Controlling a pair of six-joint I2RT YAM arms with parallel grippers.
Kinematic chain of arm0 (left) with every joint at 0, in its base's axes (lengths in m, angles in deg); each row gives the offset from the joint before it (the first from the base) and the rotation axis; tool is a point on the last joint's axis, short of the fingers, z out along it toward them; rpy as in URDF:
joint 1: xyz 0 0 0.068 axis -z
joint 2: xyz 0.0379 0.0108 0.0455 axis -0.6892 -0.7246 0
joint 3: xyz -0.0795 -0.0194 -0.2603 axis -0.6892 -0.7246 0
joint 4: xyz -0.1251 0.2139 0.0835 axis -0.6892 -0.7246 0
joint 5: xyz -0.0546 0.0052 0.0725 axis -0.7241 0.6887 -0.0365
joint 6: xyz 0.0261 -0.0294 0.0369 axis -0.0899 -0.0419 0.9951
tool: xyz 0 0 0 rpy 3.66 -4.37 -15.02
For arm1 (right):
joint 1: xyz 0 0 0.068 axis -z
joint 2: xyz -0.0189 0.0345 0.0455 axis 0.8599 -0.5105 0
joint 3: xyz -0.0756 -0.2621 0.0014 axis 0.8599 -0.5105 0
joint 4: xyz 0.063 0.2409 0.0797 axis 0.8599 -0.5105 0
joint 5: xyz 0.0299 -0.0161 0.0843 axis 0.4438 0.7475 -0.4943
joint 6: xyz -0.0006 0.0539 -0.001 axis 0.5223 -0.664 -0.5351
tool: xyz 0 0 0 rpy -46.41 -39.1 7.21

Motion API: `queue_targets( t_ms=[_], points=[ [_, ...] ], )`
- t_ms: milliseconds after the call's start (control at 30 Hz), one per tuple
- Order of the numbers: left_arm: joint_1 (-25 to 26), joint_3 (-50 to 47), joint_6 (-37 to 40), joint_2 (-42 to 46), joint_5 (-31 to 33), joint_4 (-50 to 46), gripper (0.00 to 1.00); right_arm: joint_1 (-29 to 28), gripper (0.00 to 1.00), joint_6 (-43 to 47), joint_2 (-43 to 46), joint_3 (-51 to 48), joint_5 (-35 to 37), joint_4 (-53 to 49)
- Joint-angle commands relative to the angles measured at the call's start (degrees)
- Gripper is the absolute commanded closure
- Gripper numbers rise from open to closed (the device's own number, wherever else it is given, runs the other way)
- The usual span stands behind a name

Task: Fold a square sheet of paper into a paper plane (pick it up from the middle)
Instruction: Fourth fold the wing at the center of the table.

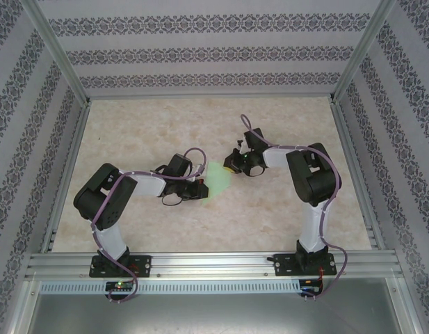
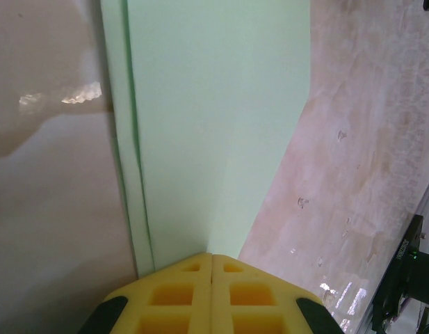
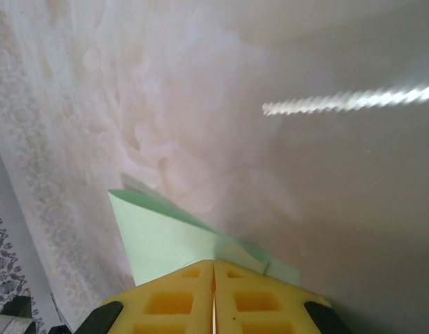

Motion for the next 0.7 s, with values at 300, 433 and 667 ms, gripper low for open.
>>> queue_targets(
  t_ms=[300, 433, 667],
  points=[
    [0.87, -3.91, 1.65, -3.6, 4.72, -9.77, 0.98, 4.85, 0.91, 5.6, -2.64, 5.86, 9.67, -5.42],
    [0.85, -4.41, 1.29, -3.36, 4.8, -9.15, 0.98, 5.85, 0.91, 6.07, -2.42, 7.36, 7.76, -6.12],
    [0.87, -3.5, 1.47, -3.24, 4.68, -9.79, 0.98, 3.95, 0.89, 5.91, 8.48, 4.85, 7.77, -7.01]
  ],
)
